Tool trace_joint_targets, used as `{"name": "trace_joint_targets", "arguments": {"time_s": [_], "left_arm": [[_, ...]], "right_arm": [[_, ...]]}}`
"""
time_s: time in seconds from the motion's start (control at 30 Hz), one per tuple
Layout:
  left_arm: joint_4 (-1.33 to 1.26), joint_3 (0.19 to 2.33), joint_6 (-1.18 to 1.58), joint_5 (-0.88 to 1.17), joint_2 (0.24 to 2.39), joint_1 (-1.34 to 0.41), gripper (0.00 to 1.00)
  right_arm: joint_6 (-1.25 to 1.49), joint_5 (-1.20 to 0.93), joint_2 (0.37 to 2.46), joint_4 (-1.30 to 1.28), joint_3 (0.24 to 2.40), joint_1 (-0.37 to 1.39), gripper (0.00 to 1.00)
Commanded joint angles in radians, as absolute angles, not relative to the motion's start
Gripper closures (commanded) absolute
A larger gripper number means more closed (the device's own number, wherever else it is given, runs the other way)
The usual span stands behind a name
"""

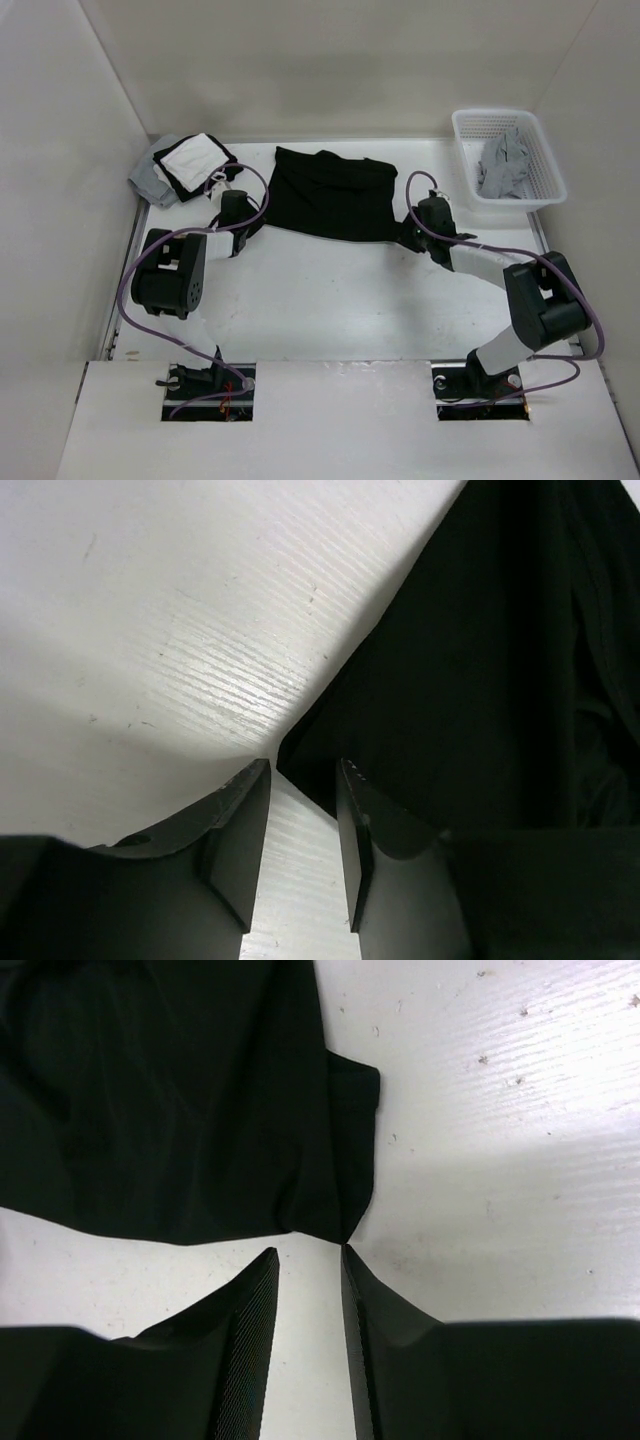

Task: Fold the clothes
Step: Fold the tank top

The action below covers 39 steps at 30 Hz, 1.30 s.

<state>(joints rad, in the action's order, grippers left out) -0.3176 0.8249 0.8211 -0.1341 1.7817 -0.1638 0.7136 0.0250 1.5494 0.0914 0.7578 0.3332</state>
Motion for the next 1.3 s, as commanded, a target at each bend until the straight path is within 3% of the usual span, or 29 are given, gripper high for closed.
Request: {"name": "trace_joint_targets", "arguments": {"time_s": [0.0,0.2,0.3,0.43,0.53,0.63,0.7,0.97,1.27], "left_arm": [[-0.356,0.847,0.827,-0.113,1.793,-0.159,0.72],[-0.356,0.857,0.853,-0.121,1.805,-0.153,0.89],[-0.356,0.844,0.864,-0.133,1.792,-0.157,0.92],[-0.380,0.821,0.870,-0.137,1.779,-0.157,0.95],[-0.388,0.815,0.874,-0.132,1.775,-0.159,0.97],[-0.391,0.811,0.881,-0.127,1.769,-0.157,0.97],[-0.391,0.810,0.881,-0.127,1.767,-0.156,0.97],[-0.402,0.779,0.905,-0.136,1.746,-0.147,1.00],[-0.426,0.588,0.965,-0.141,1.580,-0.111,1.00]], "right_arm": [[0.718,0.014,1.583,0.163,0.781,0.324,0.65],[0.729,0.000,1.641,0.172,0.799,0.320,0.71],[0.736,0.005,1.666,0.178,0.811,0.314,0.81],[0.749,0.020,1.680,0.216,0.813,0.301,0.85],[0.749,0.026,1.669,0.219,0.811,0.301,0.80],[0.738,0.025,1.640,0.216,0.796,0.306,0.63],[0.738,0.025,1.635,0.216,0.792,0.306,0.63],[0.758,0.038,1.665,0.193,0.804,0.294,0.97],[0.795,0.058,1.421,0.104,0.589,0.297,0.99]]}}
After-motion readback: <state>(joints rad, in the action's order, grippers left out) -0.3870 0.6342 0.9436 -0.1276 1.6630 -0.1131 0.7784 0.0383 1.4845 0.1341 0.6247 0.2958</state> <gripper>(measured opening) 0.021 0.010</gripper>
